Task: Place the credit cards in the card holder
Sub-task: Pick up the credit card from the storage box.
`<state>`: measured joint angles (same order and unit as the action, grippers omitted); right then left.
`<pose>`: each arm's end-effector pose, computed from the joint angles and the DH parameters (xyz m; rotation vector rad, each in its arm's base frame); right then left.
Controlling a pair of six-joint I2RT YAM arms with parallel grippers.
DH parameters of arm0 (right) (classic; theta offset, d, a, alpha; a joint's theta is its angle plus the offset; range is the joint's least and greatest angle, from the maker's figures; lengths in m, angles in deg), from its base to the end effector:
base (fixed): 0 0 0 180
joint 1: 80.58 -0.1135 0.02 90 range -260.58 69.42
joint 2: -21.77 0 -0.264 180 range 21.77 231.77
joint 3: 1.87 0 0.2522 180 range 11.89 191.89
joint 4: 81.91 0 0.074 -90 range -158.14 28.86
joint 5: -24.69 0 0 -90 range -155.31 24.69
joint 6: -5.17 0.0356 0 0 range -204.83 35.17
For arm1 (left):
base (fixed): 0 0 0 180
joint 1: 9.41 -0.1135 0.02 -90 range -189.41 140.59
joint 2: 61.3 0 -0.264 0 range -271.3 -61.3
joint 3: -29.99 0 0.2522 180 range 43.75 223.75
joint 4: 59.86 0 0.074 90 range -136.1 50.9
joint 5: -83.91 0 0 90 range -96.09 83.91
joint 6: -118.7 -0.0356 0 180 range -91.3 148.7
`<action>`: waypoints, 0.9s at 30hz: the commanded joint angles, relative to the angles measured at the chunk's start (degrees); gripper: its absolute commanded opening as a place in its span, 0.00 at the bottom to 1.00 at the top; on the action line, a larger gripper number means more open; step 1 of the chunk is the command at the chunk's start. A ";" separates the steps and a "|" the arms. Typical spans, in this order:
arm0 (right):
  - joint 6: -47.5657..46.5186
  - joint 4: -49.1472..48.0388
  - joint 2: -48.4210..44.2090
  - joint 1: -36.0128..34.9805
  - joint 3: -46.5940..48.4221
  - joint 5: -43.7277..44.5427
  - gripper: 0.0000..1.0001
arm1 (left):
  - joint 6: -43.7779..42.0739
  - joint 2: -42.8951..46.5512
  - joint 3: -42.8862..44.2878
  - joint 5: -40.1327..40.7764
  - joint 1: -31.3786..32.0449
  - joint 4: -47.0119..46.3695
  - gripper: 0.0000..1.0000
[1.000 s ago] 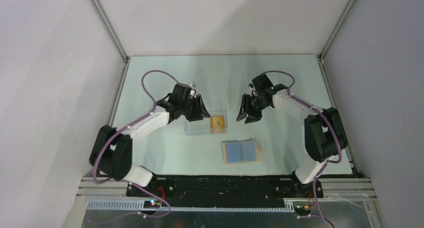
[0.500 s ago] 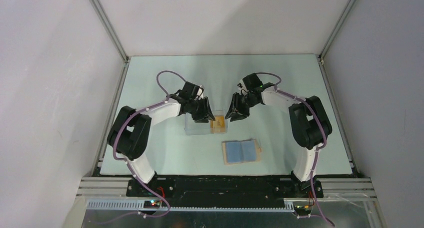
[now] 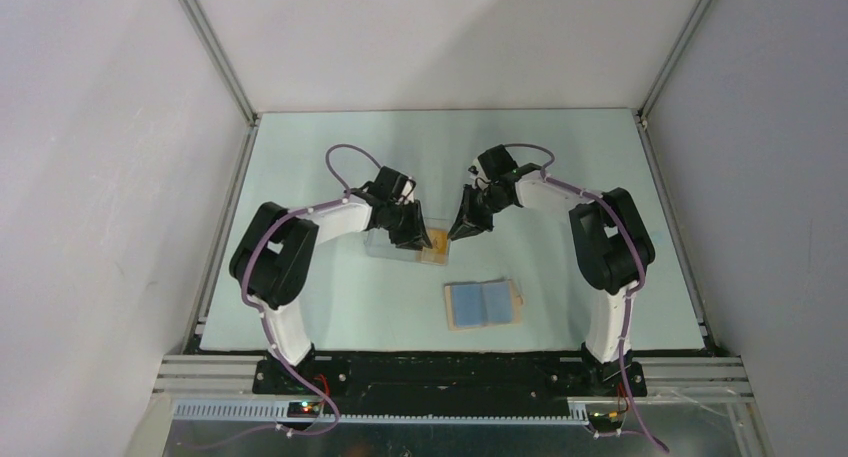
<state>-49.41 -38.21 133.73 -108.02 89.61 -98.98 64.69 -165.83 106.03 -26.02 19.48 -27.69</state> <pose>0.3460 0.2019 0.1768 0.0011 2.8738 1.0829 0.3098 -0.1848 0.1551 -0.0446 2.7857 -0.8035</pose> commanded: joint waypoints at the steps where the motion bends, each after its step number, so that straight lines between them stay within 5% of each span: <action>1: -0.51 0.88 0.74 -0.41 1.92 0.31 0.04 | -1.26 -0.65 2.09 -0.48 0.83 -0.13 0.32; 13: -0.97 1.94 1.25 -0.88 3.22 -0.25 0.02 | -2.13 1.55 2.96 1.95 1.72 0.17 0.15; 27: -1.60 3.35 2.04 -1.56 4.47 -0.34 0.02 | -4.68 0.92 6.11 5.31 4.08 3.23 0.20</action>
<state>-49.98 -35.54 134.87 -108.81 92.01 -98.43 61.43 -166.32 109.88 -20.95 22.38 -23.86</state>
